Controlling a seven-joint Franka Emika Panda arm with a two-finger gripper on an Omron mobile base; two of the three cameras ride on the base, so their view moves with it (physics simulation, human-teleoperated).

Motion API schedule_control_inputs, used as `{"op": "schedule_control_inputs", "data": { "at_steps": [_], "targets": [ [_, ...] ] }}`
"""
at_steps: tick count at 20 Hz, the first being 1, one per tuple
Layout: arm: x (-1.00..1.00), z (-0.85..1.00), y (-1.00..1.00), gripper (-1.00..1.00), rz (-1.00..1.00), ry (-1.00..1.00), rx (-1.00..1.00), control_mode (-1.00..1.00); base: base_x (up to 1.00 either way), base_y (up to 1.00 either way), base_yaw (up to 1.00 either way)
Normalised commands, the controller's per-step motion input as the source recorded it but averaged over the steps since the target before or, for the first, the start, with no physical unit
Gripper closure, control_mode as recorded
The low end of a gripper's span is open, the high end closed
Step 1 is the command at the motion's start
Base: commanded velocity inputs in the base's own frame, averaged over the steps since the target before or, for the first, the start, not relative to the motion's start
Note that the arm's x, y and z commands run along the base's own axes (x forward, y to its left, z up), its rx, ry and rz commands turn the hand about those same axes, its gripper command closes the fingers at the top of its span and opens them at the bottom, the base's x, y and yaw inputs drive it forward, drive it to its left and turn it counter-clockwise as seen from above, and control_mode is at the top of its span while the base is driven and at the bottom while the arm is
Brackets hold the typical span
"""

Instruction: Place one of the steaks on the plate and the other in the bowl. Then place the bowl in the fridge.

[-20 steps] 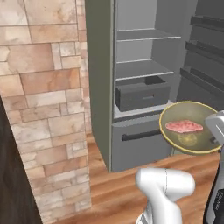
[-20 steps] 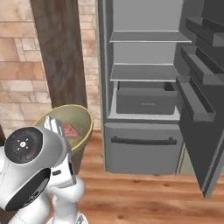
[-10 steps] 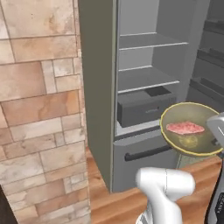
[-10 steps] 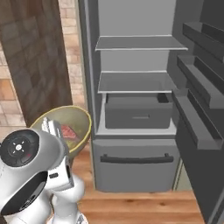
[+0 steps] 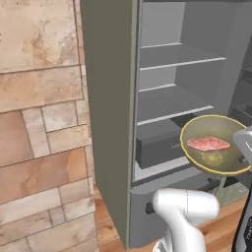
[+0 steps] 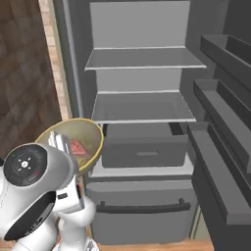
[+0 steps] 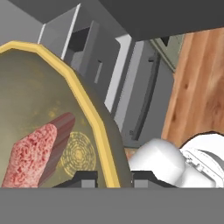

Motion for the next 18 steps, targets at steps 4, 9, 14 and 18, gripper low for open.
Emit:
{"op": "schedule_control_inputs", "data": {
  "at_steps": [4, 9, 14, 18],
  "targets": [
    [0.0, 0.0, 0.0, 1.0, 0.0, 0.0, 0.0, 1.0, 0.78, -0.05, -0.3],
    [0.0, 0.0, 0.0, 1.0, 0.0, 0.0, 0.0, 1.0, 0.4, -0.07, -0.35],
    [0.0, 0.0, 0.0, 1.0, 0.0, 0.0, 0.0, 1.0, 0.36, -0.01, -0.36],
    [0.0, 0.0, 0.0, 1.0, 0.0, 0.0, 0.0, 1.0, 0.85, 0.01, -0.24]
  ]
}}
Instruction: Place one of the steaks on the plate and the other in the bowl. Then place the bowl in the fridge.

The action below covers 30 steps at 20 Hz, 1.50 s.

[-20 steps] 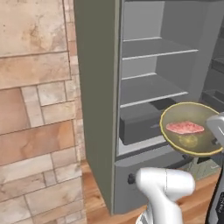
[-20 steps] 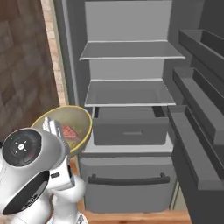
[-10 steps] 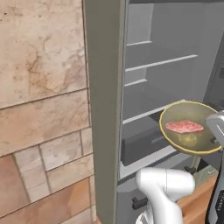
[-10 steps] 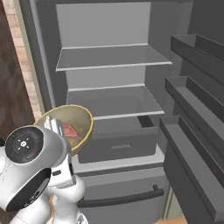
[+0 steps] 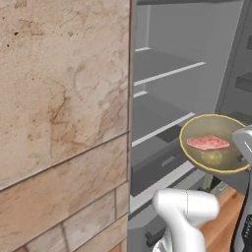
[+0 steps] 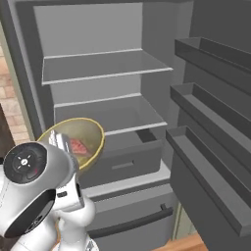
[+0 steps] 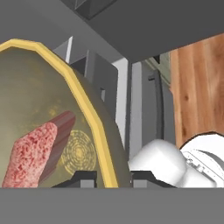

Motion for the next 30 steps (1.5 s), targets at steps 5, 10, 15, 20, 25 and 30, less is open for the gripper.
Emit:
{"op": "schedule_control_inputs", "data": {
  "at_steps": [5, 10, 15, 20, 25, 30],
  "targets": [
    [0.0, 0.0, 0.0, 1.0, 0.0, 0.0, 0.0, 1.0, 0.62, 0.01, -0.07],
    [0.39, 0.0, 0.0, 1.0, 0.0, 0.0, 0.0, -1.0, 0.22, 0.0, 0.0],
    [0.69, 0.0, 0.0, 1.0, 0.04, 0.0, 0.0, -1.0, 0.0, 0.0, 0.0],
    [0.71, -0.08, 0.06, 1.0, 0.02, 0.0, 0.0, -1.0, 0.0, 0.0, 0.0],
    [0.85, -0.16, 0.05, 1.0, 0.01, -0.04, 0.0, -1.0, 0.0, 0.0, 0.0],
    [0.92, -0.09, 0.03, 1.0, 0.0, 0.01, 0.0, -1.0, 0.0, 0.0, 0.0]
  ]
}}
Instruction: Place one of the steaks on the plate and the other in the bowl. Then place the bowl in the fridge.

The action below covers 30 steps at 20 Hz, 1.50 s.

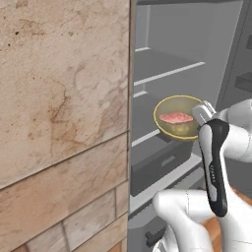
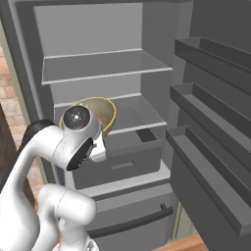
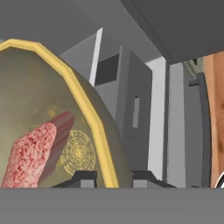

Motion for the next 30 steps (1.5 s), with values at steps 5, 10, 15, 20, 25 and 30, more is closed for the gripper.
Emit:
{"op": "schedule_control_inputs", "data": {
  "at_steps": [5, 10, 15, 20, 25, 30],
  "targets": [
    [0.84, 0.0, 0.02, 1.0, 0.0, 0.06, 0.0, -1.0, 0.0, 0.0, 0.0],
    [0.63, -0.07, 0.0, 1.0, 0.05, 0.06, 0.04, -1.0, 0.0, 0.0, 0.0],
    [0.45, -0.23, 0.05, 1.0, 0.02, 0.03, 0.08, -1.0, 0.0, 0.0, 0.0],
    [0.45, -0.24, 0.12, 1.0, 0.0, 0.0, 0.03, -1.0, 0.0, 0.0, 0.0],
    [0.49, -0.31, 0.23, 1.0, 0.0, 0.0, 0.0, -1.0, 0.0, 0.0, 0.0],
    [0.55, -0.33, 0.11, 1.0, 0.0, 0.01, 0.0, -1.0, 0.0, 0.0, 0.0]
  ]
}}
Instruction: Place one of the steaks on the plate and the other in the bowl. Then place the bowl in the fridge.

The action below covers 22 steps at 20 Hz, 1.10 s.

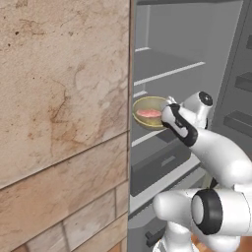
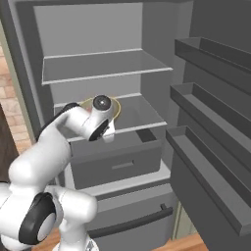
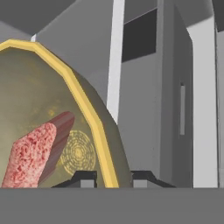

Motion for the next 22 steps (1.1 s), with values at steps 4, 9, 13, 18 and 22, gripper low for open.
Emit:
{"op": "schedule_control_inputs", "data": {
  "at_steps": [4, 9, 13, 18, 22],
  "targets": [
    [0.45, -0.25, 0.06, 1.0, 0.0, 0.0, 0.0, -1.0, 0.0, 0.0, 0.0],
    [0.45, -0.29, 0.11, 1.0, 0.0, 0.0, 0.0, -1.0, 0.0, 0.0, 0.0],
    [0.43, -0.26, 0.1, 1.0, 0.0, 0.0, 0.0, -1.0, 0.0, 0.0, 0.0],
    [0.4, -0.21, 0.14, 1.0, 0.0, 0.0, 0.0, -1.0, 0.0, 0.0, 0.0],
    [0.55, -0.19, 0.17, 1.0, 0.0, 0.0, 0.0, -1.0, 0.0, 0.0, 0.0]
  ]
}}
